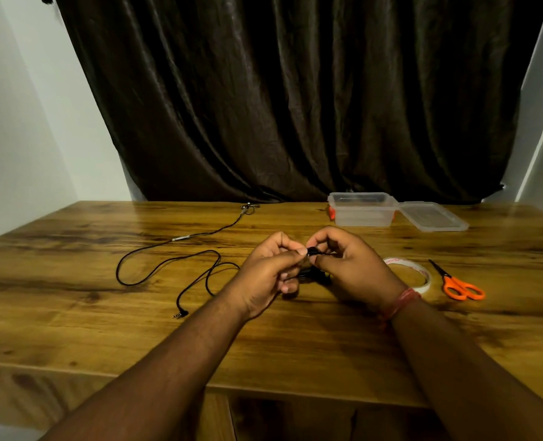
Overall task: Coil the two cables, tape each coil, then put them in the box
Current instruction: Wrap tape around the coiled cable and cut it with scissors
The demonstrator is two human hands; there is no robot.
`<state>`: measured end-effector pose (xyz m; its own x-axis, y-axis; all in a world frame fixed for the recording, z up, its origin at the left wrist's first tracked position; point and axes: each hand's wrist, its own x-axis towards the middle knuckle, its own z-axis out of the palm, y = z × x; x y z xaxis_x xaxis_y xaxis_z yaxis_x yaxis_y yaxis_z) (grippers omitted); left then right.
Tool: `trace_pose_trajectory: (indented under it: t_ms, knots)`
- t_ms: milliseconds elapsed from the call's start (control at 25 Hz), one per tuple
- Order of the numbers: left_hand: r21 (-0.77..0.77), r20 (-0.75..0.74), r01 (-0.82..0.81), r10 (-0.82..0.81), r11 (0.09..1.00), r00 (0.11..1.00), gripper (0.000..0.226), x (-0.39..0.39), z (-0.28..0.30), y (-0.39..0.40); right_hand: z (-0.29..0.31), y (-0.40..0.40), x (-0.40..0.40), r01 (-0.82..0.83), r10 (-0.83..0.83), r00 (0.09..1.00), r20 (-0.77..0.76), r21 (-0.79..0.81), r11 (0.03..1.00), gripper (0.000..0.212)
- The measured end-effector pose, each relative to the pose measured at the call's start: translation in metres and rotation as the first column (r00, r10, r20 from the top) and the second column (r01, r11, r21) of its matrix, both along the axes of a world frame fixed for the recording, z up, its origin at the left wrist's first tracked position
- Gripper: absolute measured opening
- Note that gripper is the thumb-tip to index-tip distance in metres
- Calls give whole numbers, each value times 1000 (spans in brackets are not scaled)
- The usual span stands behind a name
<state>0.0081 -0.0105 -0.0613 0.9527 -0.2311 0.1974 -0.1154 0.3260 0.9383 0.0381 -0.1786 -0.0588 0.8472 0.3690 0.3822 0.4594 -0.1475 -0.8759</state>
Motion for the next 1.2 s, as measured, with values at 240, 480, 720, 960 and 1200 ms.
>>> trace_pose_trajectory:
  t_ms: [240, 480, 720, 960, 1200]
  knots:
    - [64, 29, -47, 45, 997, 999, 17, -2, 1, -1, -2, -3, 0, -61, 55, 996, -67, -90, 994, 17]
    - [105, 63, -54, 48, 993, 997, 14, -4, 3, -3, -1, -5, -1, 78, -66, 996, 60, -217, 973, 8]
    - [200, 164, -62, 29, 978, 986, 10, 3, -3, -1, 2, -2, -5, 199, -156, 972, 177, -262, 944, 8]
    - [240, 184, -61, 17, 969, 983, 5, 5, -5, 0, -1, 2, -8, 266, -208, 946, 247, -233, 935, 11]
    - [261, 228, -83, 22, 962, 973, 4, 6, -5, 1, -6, 3, -2, 226, -220, 974, 54, -167, 960, 7]
